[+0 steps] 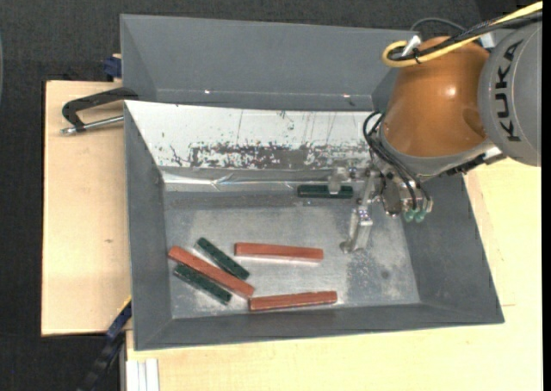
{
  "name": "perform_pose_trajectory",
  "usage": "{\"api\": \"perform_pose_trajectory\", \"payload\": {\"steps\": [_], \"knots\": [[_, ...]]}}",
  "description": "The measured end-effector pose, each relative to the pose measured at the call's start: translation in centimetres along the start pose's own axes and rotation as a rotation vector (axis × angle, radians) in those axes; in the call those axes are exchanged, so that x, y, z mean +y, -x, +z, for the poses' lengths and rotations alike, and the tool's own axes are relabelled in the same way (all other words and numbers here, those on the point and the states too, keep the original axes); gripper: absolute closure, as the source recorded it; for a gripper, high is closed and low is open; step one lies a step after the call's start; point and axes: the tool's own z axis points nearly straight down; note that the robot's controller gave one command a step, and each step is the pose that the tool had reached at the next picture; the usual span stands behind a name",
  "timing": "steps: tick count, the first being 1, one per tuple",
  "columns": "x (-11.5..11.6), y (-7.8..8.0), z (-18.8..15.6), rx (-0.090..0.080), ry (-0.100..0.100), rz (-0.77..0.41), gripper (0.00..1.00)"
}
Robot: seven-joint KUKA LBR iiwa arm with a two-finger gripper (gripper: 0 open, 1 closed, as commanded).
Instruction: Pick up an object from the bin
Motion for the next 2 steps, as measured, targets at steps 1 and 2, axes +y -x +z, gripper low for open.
{"api": "perform_pose_trajectory", "payload": {"steps": [1, 2], "knots": [[0.0, 0.0, 0.0, 0.0, 0.0, 0.0, 0.0], [1.7, -1.4, 4.2, -0.006, -0.001, -0.032, 0.0]]}}
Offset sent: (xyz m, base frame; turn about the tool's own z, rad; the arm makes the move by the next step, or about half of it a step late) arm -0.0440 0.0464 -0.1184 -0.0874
